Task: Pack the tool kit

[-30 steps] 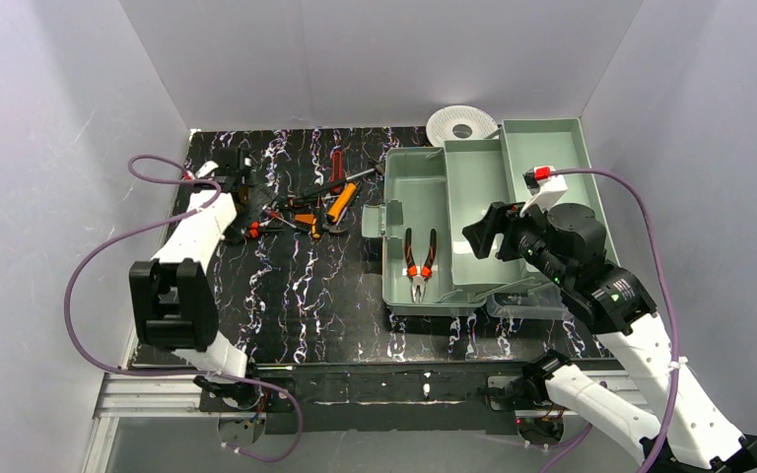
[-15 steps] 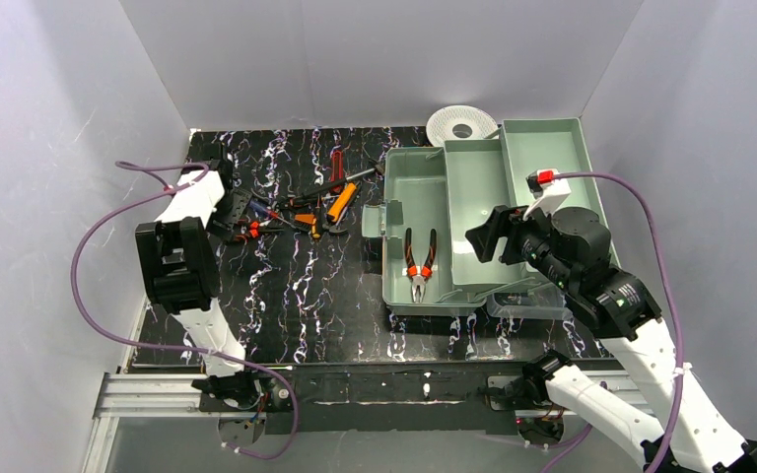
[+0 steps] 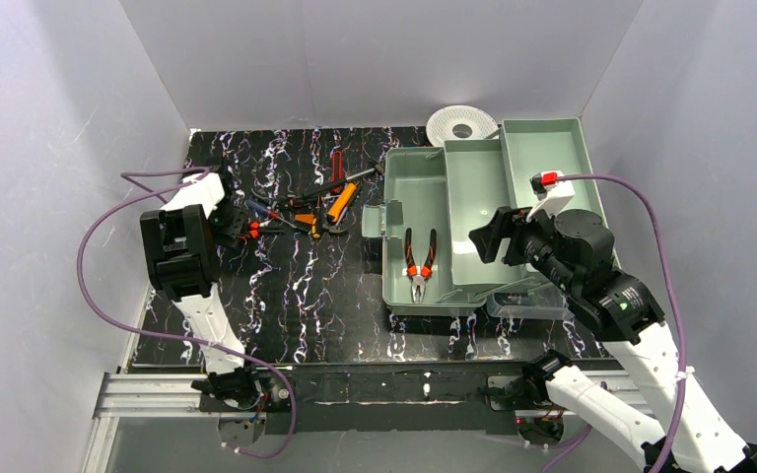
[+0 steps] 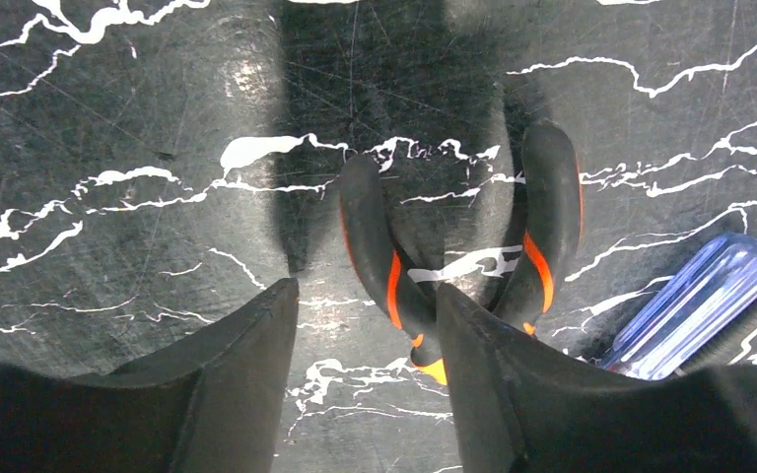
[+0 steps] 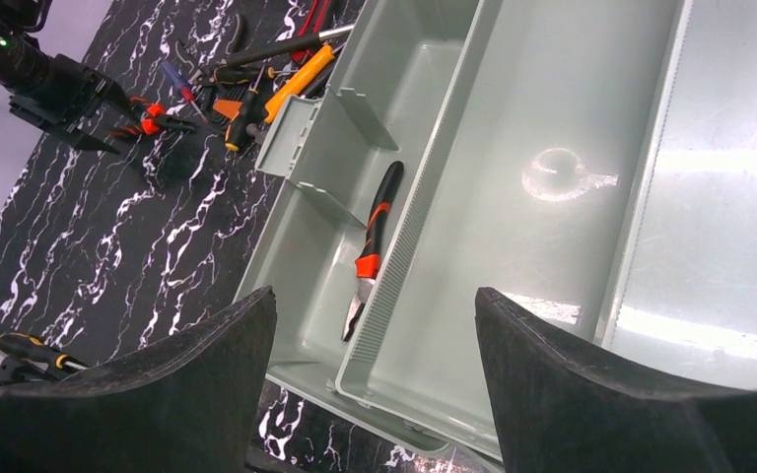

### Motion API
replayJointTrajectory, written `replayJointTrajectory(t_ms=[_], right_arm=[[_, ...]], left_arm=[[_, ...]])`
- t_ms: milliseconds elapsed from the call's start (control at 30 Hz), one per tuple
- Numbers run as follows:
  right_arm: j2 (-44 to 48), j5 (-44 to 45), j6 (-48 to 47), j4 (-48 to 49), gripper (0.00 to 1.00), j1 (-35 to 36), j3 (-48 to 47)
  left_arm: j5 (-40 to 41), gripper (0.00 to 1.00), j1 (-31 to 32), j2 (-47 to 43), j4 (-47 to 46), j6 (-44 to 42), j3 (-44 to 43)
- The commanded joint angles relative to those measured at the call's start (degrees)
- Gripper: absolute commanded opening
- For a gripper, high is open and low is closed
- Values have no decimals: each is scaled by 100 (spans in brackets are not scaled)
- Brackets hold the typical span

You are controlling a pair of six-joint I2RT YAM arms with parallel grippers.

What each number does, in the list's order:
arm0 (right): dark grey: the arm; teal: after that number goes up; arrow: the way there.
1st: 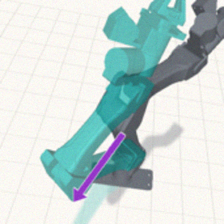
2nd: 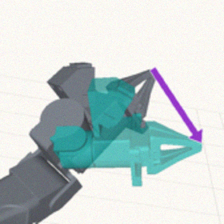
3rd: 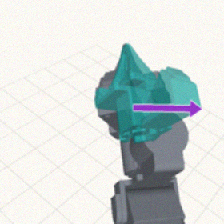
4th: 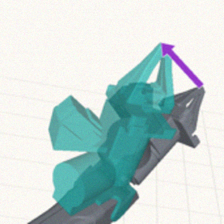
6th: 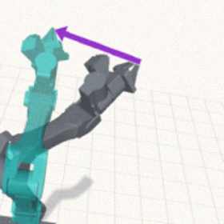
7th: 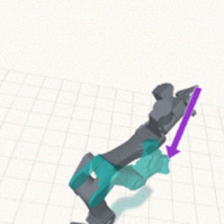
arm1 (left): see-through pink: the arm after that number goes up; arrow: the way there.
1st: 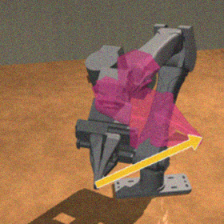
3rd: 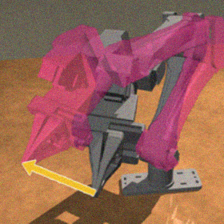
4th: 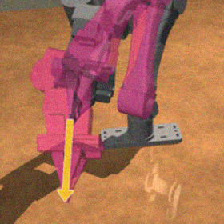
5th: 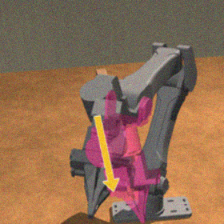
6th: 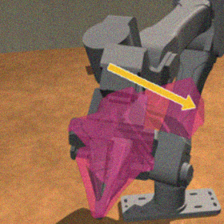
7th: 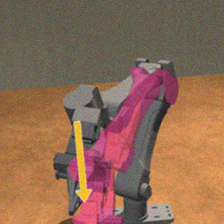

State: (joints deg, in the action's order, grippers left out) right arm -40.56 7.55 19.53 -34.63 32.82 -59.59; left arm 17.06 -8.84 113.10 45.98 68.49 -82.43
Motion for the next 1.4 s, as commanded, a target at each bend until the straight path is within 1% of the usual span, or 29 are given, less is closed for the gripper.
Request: replayJointTrajectory(t_ms=[0,33,67,100,133,167,200,367,433,533,600,633,667,733,833,867,933,1033,1133,1367], right_arm=[[130,145,-17,70,81,27,-187],[138,134,-5,71,81,29,-180],[150,123,-1,71,81,31,-169],[161,124,8,64,81,26,-155],[174,128,8,56,81,28,-143],[179,136,7,46,81,25,-126],[193,158,7,38,81,31,-123],[190,183,-2,68,81,24,-97],[161,160,-10,115,81,23,-79],[57,38,-3,261,81,23,-20],[-55,-113,11,372,81,24,-16],[-117,-185,22,404,81,24,-29],[-174,-237,36,431,81,21,-41],[-265,-324,51,469,81,23,-70],[-381,-458,60,507,81,31,-68],[-406,-491,64,528,81,24,-50],[-458,-572,78,572,81,27,-25],[-520,-670,98,621,81,23,-17],[-508,-671,95,645,81,27,-17],[-331,-542,35,702,80,23,110]], left_arm=[[-219,49,-149,163,104,158,191],[-318,46,-171,198,76,149,217],[-377,39,-190,194,76,137,245],[-376,29,-188,159,71,128,283],[-359,17,-195,64,40,129,338],[-339,6,-183,-68,-25,130,439],[-321,0,-186,-226,-102,123,542],[-172,0,-109,-1106,-151,-41,842],[-237,0,-24,-1488,-234,-203,898],[-424,0,249,-2051,-515,-608,851],[-562,0,602,-2385,-817,-937,745],[-714,0,755,-2605,-1126,-1201,736],[-1069,0,1020,-2755,-1475,-1451,759],[-1907,0,1315,-3016,-2285,-1876,968],[-3393,0,1625,-3182,-3547,-1960,1318],[-3789,0,1735,-3169,-3781,-1953,1350],[-4314,0,2027,-3067,-3946,-2016,1288],[-4747,0,2504,-2965,-4104,-2248,1200],[-4943,0,2913,-2913,-4325,-2386,1182],[-5478,0,3515,-2808,-5231,-2456,1088]])
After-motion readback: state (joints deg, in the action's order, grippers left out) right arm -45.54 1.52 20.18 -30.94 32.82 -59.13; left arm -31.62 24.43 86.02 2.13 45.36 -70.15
